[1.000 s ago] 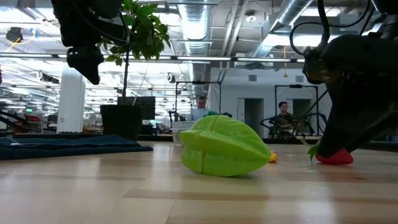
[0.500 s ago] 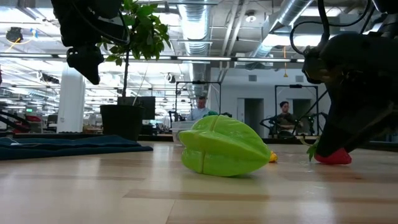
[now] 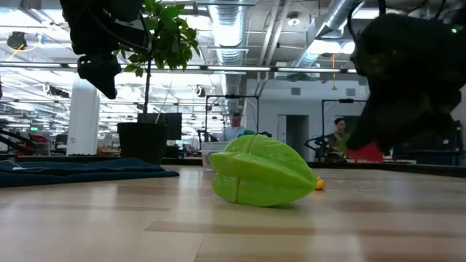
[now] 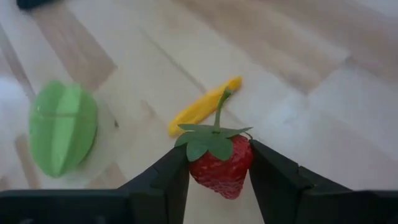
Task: Pick and placing Produce into tupperware
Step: Put the red strawberry into the transparent bin
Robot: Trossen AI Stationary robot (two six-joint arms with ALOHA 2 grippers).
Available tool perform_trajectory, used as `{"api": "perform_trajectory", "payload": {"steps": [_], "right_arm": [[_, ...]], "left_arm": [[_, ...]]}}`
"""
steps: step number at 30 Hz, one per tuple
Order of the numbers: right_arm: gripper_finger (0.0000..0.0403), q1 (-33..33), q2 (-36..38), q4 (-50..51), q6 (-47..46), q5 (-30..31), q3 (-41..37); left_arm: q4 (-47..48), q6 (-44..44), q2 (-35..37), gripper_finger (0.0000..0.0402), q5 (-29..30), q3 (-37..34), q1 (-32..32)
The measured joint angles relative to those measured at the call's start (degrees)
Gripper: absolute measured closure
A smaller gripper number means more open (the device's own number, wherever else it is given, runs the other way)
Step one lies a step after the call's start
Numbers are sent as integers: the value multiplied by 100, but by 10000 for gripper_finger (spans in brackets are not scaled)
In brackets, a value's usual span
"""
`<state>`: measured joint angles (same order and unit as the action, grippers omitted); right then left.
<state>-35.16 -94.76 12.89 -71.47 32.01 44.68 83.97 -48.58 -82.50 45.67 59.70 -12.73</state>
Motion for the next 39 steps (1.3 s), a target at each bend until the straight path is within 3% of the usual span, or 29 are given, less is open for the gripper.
{"api": "perform_trajectory", "payload": {"steps": [13, 26, 39], "right_arm": [[259, 159, 1102, 233, 744, 1446, 3], [257, 896, 2208, -200, 2713, 1494, 3], [250, 1933, 2429, -1260, 4639, 1172, 3]], "left_arm": [[-48, 79, 0, 91, -36, 0, 2], [-147, -45, 0, 91, -92, 0, 2], [-486, -172, 0, 108, -92, 0, 1]]}}
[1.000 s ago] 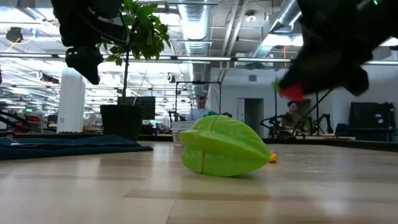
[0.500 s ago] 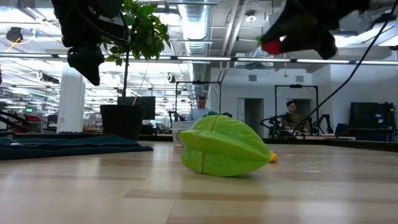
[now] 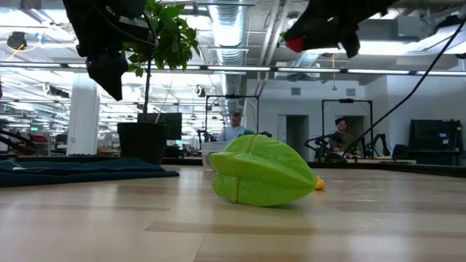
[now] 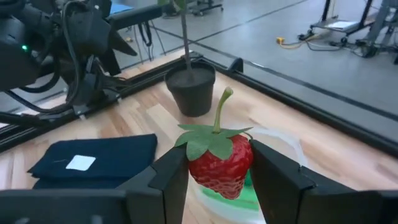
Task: Pick and placing Produce into tupperware
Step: Put the red strawberry into the transparent bin
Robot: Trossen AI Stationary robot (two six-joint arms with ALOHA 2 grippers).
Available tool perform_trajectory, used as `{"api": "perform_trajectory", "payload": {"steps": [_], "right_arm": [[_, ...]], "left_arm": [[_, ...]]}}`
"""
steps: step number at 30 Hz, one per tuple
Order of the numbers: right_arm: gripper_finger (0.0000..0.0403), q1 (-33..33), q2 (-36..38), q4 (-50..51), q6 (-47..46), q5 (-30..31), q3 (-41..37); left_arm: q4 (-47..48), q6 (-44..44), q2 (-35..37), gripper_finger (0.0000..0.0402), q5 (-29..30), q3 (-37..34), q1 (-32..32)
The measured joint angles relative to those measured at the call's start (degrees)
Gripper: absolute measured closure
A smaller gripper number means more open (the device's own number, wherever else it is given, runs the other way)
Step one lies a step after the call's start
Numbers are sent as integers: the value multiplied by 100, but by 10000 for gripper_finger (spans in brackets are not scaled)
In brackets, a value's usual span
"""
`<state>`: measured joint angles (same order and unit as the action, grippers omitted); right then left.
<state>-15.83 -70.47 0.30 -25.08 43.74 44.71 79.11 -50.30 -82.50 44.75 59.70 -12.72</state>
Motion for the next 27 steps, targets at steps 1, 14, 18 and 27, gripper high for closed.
{"api": "perform_trajectory", "payload": {"steps": [1, 14, 18, 27], "right_arm": [[252, 96, -3, -50, 117, -105, 0], [246, 1381, -7, -212, 1133, -1524, 0], [252, 1746, -7, -211, 1391, -1975, 0], [247, 2408, -280, -229, 1799, -2941, -10]], "left_arm": [[-38, -5, 0, 112, -11, 0, 1], [-592, 152, 0, 136, -425, 0, 1], [-1008, 330, 0, 136, -670, 0, 0], [-1924, 546, 0, 136, -1226, 0, 0]]}}
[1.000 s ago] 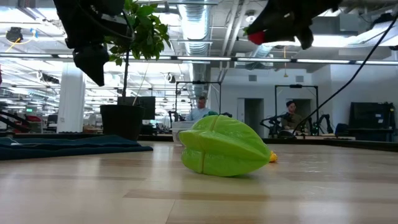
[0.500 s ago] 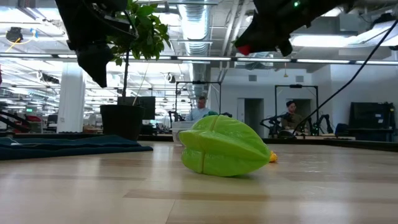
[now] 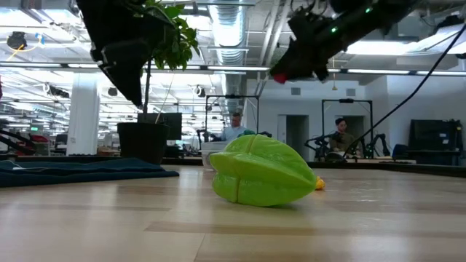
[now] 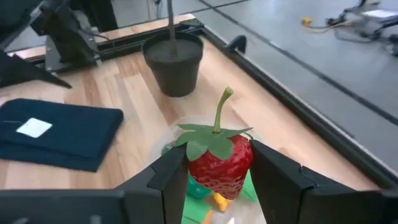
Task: Pick and placing Produce into tupperware
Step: Put the red strawberry into the transparent bin
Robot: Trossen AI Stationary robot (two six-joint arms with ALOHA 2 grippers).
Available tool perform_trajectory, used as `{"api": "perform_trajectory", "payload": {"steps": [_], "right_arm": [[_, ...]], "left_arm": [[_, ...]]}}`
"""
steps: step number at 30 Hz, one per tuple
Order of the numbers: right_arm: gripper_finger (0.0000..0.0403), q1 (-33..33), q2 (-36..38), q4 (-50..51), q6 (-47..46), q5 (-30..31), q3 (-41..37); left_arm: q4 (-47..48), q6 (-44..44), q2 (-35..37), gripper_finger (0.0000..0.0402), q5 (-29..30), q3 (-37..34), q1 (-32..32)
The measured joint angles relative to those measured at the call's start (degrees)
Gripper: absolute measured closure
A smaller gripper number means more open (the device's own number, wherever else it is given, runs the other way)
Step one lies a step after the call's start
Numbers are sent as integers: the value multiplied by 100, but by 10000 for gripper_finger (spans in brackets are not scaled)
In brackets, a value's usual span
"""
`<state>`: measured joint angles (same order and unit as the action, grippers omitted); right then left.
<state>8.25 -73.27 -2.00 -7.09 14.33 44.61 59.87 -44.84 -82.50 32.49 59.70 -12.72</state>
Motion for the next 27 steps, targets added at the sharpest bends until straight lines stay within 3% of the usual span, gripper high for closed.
{"api": "perform_trajectory", "payload": {"steps": [11, 27], "right_arm": [[255, 443, -1228, -518, 272, -1052, 10], [250, 1219, -1803, -420, 413, -2021, 10]], "left_arm": [[-452, -142, 0, 136, -433, 0, -1], [-478, -743, 0, 136, -527, 0, -1]]}}
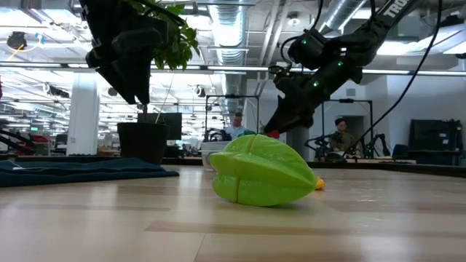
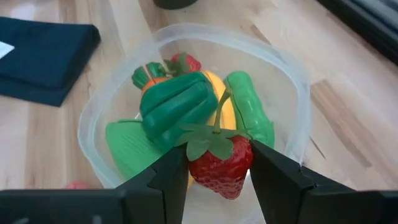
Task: Pick and placing Produce into tupperware
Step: Put the red strawberry into the transparent bin, then put the pink peach into the transparent bin
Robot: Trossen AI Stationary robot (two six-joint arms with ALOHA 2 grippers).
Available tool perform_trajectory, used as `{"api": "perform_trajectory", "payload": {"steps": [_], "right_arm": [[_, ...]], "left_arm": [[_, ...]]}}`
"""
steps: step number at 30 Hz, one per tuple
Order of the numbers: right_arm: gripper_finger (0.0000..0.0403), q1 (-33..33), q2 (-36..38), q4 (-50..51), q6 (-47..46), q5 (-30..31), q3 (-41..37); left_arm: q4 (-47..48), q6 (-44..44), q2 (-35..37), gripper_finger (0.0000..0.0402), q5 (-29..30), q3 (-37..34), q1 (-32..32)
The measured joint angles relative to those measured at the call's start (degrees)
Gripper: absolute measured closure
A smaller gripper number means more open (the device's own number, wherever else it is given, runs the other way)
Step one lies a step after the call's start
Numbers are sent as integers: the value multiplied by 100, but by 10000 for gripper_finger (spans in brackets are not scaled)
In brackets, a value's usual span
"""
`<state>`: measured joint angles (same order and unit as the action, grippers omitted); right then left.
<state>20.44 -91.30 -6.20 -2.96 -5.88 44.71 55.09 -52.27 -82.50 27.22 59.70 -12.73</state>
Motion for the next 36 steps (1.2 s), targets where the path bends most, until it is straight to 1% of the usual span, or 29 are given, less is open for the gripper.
{"api": "perform_trajectory", "payload": {"steps": [4, 21, 23, 25, 29, 33, 36], "right_arm": [[250, 47, 1, -10, 47, -73, 0], [227, 23, 13, -7, 13, -77, 0], [227, 23, 82, 30, -17, -154, 0], [227, 23, 211, 110, -22, -291, 0], [227, 20, 651, 632, -22, -476, 0], [229, -27, 1292, 1442, -16, -560, -2], [231, -149, 1853, 2111, -66, -589, -2]], "left_arm": [[-63, 0, 0, 136, 24, 0, 0], [-68, 54, 0, 136, 280, 0, 0], [-91, 118, 0, 136, 279, 0, 0], [-121, 181, 0, 136, 278, 0, 0], [-224, 381, 0, 136, 329, 0, 0], [-219, 182, 0, 136, 806, 0, 0], [-214, -98, 0, 136, 976, 1, 7]]}}
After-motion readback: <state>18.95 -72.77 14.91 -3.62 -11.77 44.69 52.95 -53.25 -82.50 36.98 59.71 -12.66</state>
